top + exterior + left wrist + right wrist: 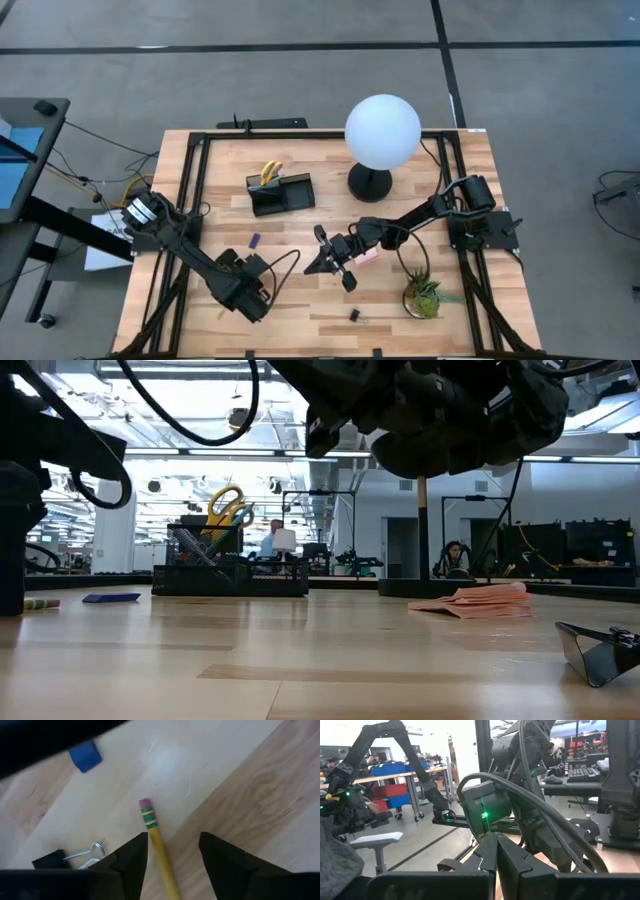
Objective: Pick and place office supplies into organizer
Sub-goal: Put the yellow pencil into the black desk organizer
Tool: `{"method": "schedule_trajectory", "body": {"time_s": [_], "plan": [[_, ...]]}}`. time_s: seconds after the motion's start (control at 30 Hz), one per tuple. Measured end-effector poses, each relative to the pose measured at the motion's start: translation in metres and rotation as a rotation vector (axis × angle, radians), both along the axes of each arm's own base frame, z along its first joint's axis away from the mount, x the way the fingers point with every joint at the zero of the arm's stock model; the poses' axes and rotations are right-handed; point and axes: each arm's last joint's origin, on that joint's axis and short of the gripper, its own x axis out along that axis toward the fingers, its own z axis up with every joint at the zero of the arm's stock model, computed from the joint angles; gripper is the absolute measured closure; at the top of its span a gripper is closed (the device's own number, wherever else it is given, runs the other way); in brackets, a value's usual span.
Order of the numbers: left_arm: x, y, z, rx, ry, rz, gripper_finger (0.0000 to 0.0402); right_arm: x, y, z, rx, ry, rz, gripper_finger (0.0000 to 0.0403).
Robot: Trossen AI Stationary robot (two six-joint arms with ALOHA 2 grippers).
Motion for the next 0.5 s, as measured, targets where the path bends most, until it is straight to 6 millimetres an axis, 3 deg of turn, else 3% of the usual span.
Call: {"method": "schedule_trajectory", "body": {"time_s": [0.23, 0.5], "plan": [[-0.005, -0.005, -0.001, 0.007, -0.053, 0.106, 0.0233, 0.000, 0.000, 0.000, 0.000, 0.001, 0.000, 0.0403], [-0.032, -0.026, -0.005, 0.100, -0.243, 0.192, 0.0267, 0.000, 0.000, 0.000, 0.000, 0.002, -0.001, 0.0403]]}}
